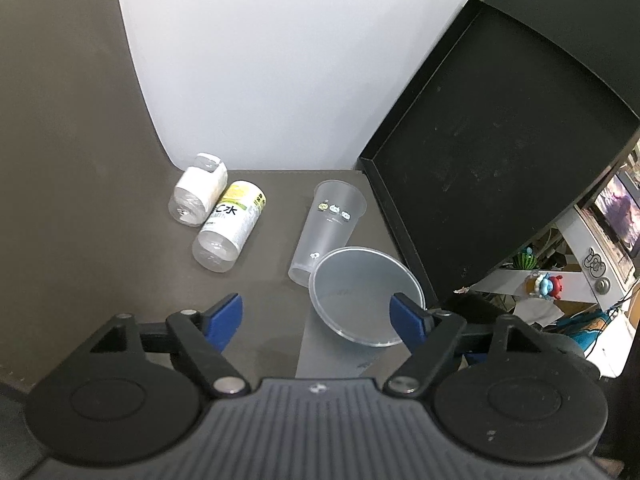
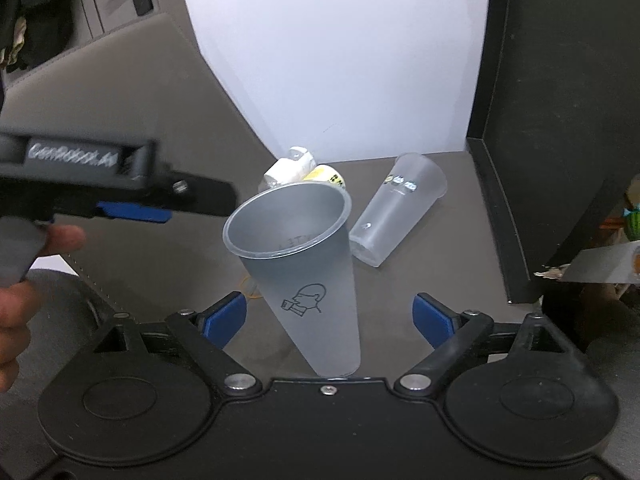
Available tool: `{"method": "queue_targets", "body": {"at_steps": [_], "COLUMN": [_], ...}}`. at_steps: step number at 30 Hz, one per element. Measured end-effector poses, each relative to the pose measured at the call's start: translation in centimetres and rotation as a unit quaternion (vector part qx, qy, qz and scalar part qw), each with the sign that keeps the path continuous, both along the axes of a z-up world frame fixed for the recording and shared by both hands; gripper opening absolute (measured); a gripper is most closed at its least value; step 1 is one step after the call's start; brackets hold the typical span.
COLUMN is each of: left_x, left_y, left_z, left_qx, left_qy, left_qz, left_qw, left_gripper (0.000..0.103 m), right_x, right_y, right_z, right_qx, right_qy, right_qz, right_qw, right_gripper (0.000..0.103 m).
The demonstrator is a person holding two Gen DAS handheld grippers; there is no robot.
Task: Flip cup upright
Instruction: 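Lower the upright cup onto the seat with the right gripper, then open the right gripper and pull it back from the cup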
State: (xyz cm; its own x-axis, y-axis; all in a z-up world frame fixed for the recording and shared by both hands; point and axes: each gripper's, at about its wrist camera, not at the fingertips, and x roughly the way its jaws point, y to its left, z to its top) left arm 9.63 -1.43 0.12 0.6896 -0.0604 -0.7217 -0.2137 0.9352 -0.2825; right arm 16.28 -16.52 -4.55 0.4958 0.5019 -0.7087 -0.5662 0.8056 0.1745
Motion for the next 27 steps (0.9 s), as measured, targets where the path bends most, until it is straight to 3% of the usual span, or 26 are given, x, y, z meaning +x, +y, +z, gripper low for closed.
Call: {"method": "queue_targets", "body": {"at_steps": [9,17,27], "left_x": [-2.6,-5.2,-7.9], "left_y": [-0.2,-0.5,-0.9], "left_z": [0.3,0.5,0.3], "left_qx": [0.01,0.024,0.022], "left_qy": [-0.004,-0.016,-0.016], "left_qz": [0.012,0.022,0.014], "left_qw": [0.9999,0.9994,0.9996], "left_gripper": [0.08,0.091,0.093], "right_x": [-0.6,-1.4,-2.2], "right_y": [-0.8,-1.3,-2.5], "right_z": [1.0,2.0,3.7], "right_qx": [0.007,0.011,0.023], "right_qy": [-0.001,-0.008,-0.01], "right_qz": [-0.009,-0.007,-0.017], "right_qw": [1.0,1.0,1.0], "right_gripper": [0.091,0.098,0.103]}}
